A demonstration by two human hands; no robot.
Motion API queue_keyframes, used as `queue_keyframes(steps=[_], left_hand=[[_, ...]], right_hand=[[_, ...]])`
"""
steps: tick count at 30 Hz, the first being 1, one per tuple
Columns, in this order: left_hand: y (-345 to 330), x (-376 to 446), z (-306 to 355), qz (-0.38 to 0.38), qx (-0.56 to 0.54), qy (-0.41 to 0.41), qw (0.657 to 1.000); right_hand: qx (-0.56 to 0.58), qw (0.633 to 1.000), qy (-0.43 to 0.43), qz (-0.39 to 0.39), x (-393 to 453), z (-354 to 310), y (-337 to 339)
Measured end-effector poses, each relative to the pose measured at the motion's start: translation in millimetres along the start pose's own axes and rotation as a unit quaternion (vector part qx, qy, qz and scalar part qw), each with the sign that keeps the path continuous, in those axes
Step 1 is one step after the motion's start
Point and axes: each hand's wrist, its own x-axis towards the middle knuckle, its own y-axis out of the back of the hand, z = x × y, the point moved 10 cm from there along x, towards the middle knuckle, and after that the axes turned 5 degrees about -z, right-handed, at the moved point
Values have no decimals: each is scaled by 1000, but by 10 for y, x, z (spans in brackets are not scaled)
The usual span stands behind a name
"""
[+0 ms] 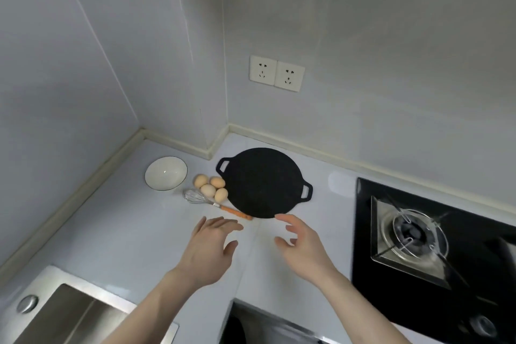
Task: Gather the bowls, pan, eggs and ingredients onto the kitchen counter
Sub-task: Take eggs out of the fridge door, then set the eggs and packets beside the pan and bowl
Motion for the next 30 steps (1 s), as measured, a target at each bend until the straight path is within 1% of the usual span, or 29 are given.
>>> queue_keyframes(steps=[3,5,8,9,13,16,19,24,27,30], left_hand=[[-114,-134,467,3,-23,-29,999],[-282,-213,915,-10,-34,-70,997],[-665,-322,1712,-50,-16,-157,986],[-723,-344,1870,-56,-14,-169,984],[-1049,-607,3052,-75,-21,-259,963],[-1289,-913,3940,-91,-21,-340,936],[-1520,-1258,4701,-105,-8,-406,908],[-1884,-1902,5759,-127,-2,-494,860],[-2173,-2320,6359,-160,-1,-541,825],[-2439,-2742,6902,-191,-5,-594,781]], right_hand=[[17,1000,-5,22,-439,143,327],[29,998,-8,48,-783,302,613],[60,992,-32,106,-1421,656,1096],[68,990,-37,116,-1558,733,1192],[93,972,-52,210,-2600,1344,1839],[140,947,-62,282,-3498,1740,2213],[164,920,-78,346,-4304,2063,2473],[155,880,-103,436,-5516,2432,2765],[163,841,-128,499,-6282,2684,2836],[172,795,-153,562,-6977,2898,2819]])
